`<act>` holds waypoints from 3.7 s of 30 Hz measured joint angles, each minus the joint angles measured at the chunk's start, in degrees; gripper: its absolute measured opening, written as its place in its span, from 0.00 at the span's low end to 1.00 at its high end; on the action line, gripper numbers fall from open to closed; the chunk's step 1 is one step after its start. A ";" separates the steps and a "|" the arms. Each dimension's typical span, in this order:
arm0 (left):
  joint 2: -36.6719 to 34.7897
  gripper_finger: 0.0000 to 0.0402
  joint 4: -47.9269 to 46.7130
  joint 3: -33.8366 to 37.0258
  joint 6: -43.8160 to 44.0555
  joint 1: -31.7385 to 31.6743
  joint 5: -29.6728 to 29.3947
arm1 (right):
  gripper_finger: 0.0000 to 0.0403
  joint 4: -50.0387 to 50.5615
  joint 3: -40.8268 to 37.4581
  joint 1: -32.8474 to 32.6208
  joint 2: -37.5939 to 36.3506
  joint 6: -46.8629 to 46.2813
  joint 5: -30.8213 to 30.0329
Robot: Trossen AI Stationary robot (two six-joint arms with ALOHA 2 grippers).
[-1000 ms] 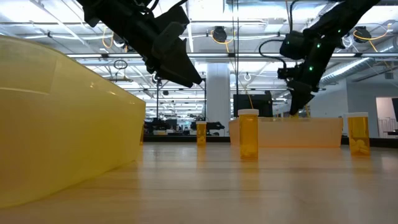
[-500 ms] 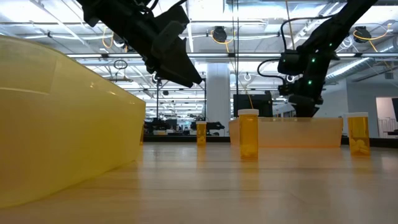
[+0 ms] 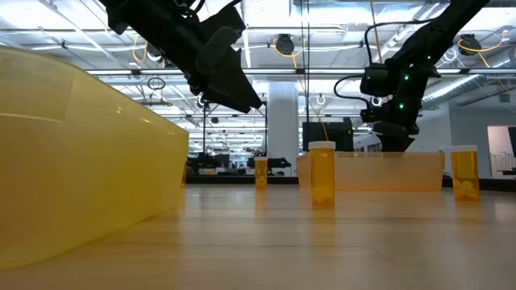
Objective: Pick and place medicine bottles into bin by pill shape (circle, oval)
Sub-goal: Put the small pill bottle into the orange bin
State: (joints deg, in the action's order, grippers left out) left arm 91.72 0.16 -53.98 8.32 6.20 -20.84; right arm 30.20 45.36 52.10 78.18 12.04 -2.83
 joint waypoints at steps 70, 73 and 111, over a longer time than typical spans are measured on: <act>24.20 0.66 22.58 -0.04 -4.77 -18.70 3.23 | 0.58 -9.77 -0.04 -31.21 -24.82 -5.13 -0.04; 24.89 0.56 23.87 -0.04 -4.90 -18.93 3.26 | 0.58 -9.84 -0.04 -31.21 -24.82 -5.14 -0.04; 14.95 0.26 12.33 0.09 -8.04 -11.16 2.82 | 0.66 -32.24 6.89 -39.63 10.72 -9.66 6.07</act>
State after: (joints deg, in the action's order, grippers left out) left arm 106.67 12.49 -53.89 0.27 -4.97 -18.02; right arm -2.04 52.26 12.46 88.90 2.37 3.24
